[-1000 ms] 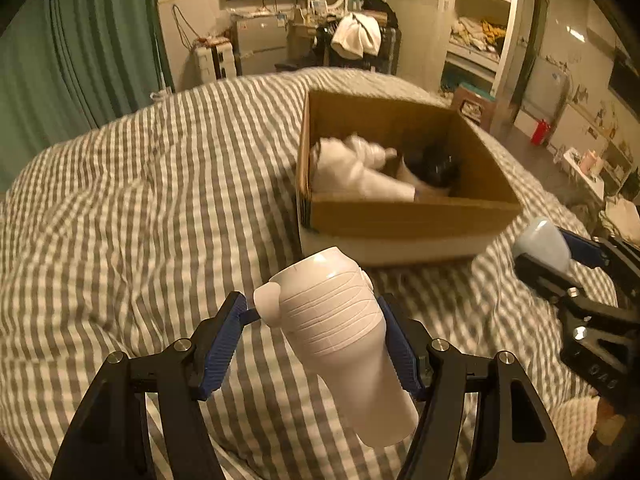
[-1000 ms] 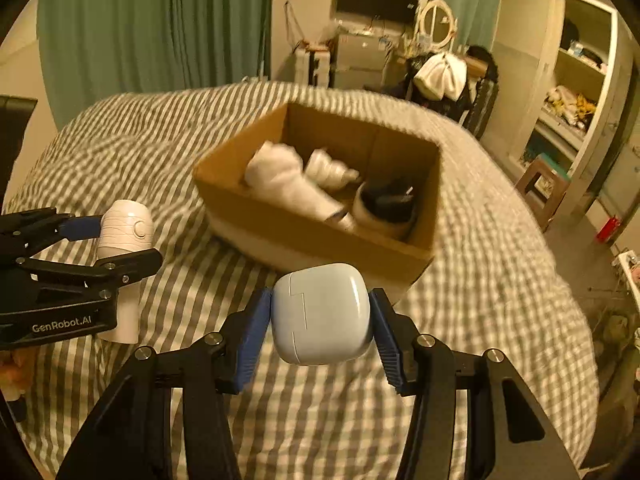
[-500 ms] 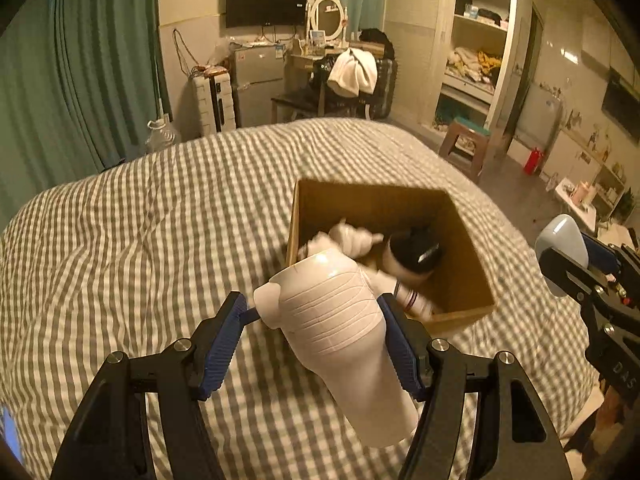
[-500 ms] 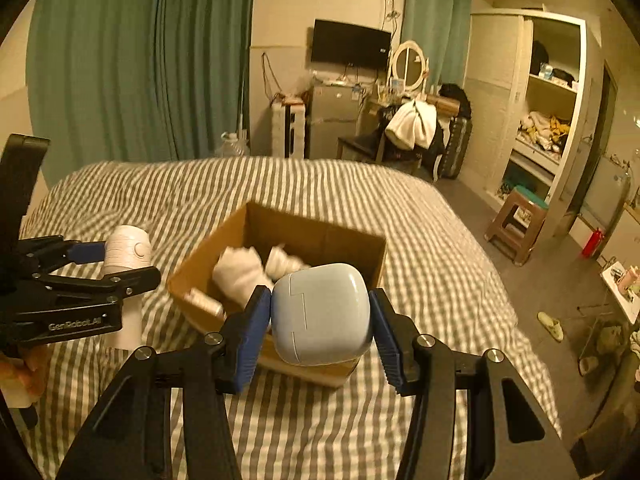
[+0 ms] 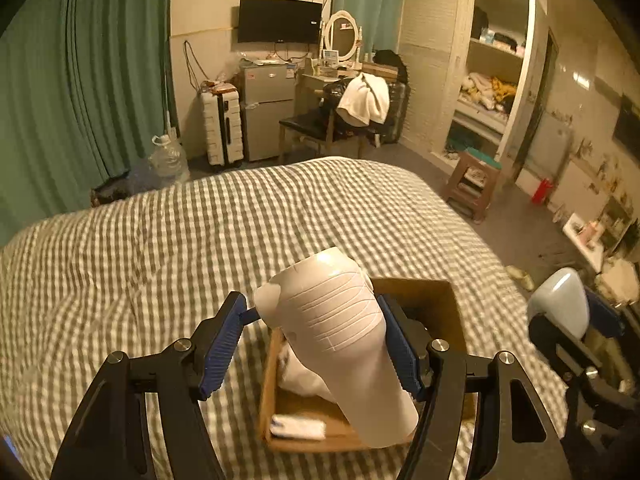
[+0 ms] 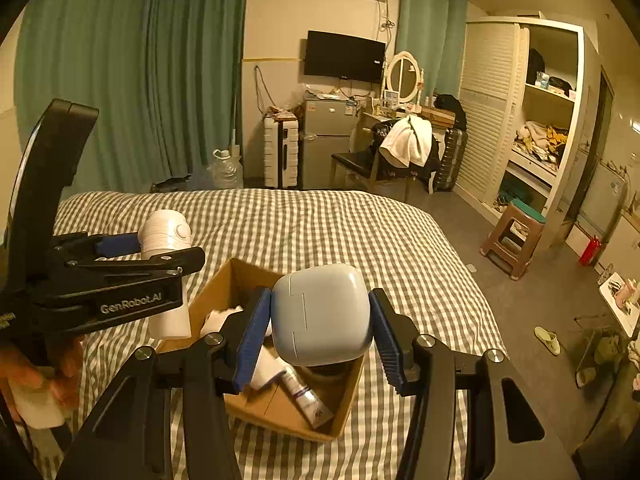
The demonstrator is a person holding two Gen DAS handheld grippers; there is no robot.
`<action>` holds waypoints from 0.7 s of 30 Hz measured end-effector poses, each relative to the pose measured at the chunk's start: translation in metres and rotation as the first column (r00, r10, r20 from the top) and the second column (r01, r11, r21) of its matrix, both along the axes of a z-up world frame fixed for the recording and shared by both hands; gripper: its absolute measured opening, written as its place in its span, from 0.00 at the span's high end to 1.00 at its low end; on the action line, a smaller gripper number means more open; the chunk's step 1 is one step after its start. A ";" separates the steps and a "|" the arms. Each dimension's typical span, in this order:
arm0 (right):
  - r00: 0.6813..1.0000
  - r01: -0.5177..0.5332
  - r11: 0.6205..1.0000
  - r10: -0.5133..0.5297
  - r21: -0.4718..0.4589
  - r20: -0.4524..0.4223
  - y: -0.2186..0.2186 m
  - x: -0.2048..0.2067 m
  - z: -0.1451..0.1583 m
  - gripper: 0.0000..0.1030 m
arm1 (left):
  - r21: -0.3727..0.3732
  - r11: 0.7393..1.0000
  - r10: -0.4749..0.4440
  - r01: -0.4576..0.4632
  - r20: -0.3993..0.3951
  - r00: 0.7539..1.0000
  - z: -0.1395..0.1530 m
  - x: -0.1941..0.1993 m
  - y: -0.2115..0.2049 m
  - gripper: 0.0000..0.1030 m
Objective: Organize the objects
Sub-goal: 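Carry bottle and earbud case into the box and open both tools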
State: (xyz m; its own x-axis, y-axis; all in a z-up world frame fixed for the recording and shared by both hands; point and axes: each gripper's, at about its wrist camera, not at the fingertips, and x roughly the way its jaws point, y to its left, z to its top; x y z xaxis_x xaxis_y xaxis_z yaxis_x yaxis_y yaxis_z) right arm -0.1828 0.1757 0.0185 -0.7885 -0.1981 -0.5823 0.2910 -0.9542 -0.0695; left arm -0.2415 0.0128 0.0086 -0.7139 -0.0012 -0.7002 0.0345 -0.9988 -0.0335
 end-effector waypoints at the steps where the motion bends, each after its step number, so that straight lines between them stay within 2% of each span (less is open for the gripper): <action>1: 1.000 0.003 1.000 -0.003 0.002 0.008 -0.001 -0.006 0.000 0.52 | -0.015 1.000 -0.002 0.002 0.004 1.000 -0.001 -0.006 0.001 0.33; 3: 1.000 0.013 1.000 -0.013 0.013 0.023 -0.006 -0.021 -0.004 0.52 | -0.045 0.999 0.015 -0.016 -0.012 1.000 -0.007 -0.018 -0.001 0.33; 6: 0.998 0.026 1.000 -0.025 -0.017 0.054 -0.006 -0.037 -0.016 0.52 | -0.015 1.000 -0.001 0.001 -0.004 1.000 -0.022 -0.033 -0.007 0.33; 12: 0.988 0.041 0.996 -0.028 -0.078 0.154 -0.001 -0.065 -0.065 0.52 | -0.011 0.999 -0.042 0.042 0.003 0.999 -0.056 -0.047 -0.009 0.33; 17: 0.980 0.064 0.994 -0.046 -0.090 0.194 0.011 -0.082 -0.094 0.51 | -0.036 0.995 -0.098 0.097 -0.015 0.995 -0.069 -0.054 0.003 0.33; 21: 0.978 0.052 0.995 -0.032 -0.091 0.206 0.015 -0.085 -0.114 0.51 | -0.082 0.989 -0.125 0.125 0.012 0.992 -0.088 -0.058 0.018 0.33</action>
